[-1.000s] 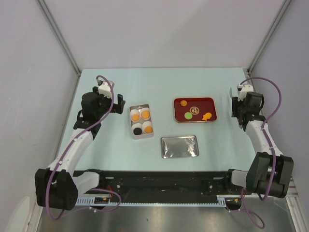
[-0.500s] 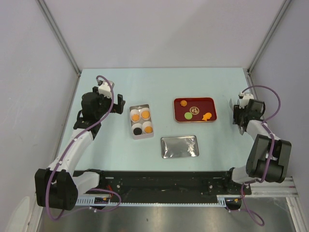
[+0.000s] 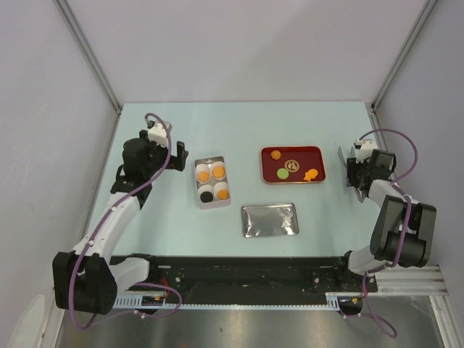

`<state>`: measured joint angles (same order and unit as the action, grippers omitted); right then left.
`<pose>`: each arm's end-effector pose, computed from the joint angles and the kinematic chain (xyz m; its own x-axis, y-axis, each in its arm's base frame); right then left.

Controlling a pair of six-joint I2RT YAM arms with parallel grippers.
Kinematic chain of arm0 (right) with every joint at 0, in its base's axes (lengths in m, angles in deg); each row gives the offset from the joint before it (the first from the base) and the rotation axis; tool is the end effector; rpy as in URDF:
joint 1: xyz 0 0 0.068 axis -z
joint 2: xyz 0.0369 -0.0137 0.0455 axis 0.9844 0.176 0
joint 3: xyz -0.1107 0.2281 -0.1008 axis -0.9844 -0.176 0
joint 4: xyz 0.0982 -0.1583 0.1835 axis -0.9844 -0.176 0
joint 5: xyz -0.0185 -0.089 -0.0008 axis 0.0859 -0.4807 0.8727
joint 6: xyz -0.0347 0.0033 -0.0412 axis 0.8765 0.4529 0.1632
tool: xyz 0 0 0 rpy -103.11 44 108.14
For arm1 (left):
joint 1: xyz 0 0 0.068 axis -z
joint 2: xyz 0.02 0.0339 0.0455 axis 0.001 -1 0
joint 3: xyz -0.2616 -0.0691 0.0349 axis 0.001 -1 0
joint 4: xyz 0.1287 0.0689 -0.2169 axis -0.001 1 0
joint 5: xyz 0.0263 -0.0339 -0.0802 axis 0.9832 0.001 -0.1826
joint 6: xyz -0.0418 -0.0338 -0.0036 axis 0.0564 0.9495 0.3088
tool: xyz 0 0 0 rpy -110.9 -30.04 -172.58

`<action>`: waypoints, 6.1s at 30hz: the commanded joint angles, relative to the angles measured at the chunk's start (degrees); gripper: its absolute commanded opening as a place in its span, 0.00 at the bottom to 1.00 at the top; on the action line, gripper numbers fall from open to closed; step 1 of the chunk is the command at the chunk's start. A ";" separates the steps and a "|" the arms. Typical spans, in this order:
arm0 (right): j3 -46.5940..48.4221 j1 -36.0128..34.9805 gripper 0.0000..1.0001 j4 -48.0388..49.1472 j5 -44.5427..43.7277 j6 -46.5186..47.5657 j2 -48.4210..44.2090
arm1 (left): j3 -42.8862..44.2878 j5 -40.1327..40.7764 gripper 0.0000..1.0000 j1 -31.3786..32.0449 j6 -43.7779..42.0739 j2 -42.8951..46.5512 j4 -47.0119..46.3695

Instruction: Pack the cookies

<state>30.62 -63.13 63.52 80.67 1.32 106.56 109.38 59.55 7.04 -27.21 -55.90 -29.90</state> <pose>0.2838 -0.0787 0.1803 -0.6530 -0.1341 -0.7454 -0.0562 0.9901 -0.1289 0.2543 -0.0388 0.2921 -0.2545 0.1430 -0.9564 0.3495 0.9358 0.0469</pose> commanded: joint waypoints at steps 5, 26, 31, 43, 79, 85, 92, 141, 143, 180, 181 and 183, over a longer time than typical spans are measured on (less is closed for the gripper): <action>-0.12 0.14 0.51 3.18 1.49 3.82 4.38 | 1.08 0.10 0.99 0.31 -0.68 0.31 -1.96; 0.40 0.06 0.65 4.85 1.49 7.34 10.72 | 1.52 -0.25 1.00 0.31 -0.60 -0.13 -1.52; 0.41 0.14 0.67 4.41 1.76 7.08 10.28 | 1.52 -0.08 1.00 0.31 -0.77 0.13 -1.43; 0.67 0.06 0.77 0.12 2.28 6.81 4.22 | 1.25 -0.16 1.00 0.31 -0.95 0.57 -1.52; 3.66 -35.44 0.71 -29.60 6.77 11.91 -7.85 | 1.43 -0.51 1.00 0.31 -0.59 0.84 -1.08; 3.66 -38.26 0.67 -28.55 5.19 12.35 -4.31 | 1.34 -0.25 1.00 0.31 -0.77 0.14 -1.17; 3.66 -40.11 0.61 -27.93 4.04 12.70 -1.33 | 1.52 -0.25 1.00 0.31 -0.68 0.05 -1.25; 31.25 -51.53 0.00 -29.08 -12.56 2.68 -12.75 | 25.77 -18.97 0.99 28.87 -10.26 -11.45 24.13; 31.52 -52.06 0.00 -28.29 -13.88 3.29 -13.01 | 27.44 -19.94 0.98 29.66 -10.87 -14.52 25.46; 31.52 -46.88 0.71 -29.07 -4.51 -2.85 -21.18 | 32.97 -12.22 0.00 31.34 -14.22 -18.33 26.26; 31.52 -45.75 0.75 -29.51 -3.27 -3.20 -22.32 | 33.59 -10.90 0.00 31.34 -14.74 -18.06 26.26; 31.61 -44.51 0.77 -30.56 -0.46 -4.43 -23.47 | 35.87 -7.74 0.00 31.34 -15.10 -17.79 26.52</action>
<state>59.51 -109.97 32.77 73.68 -0.16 87.26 141.16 44.45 38.21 -40.61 -77.39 -0.44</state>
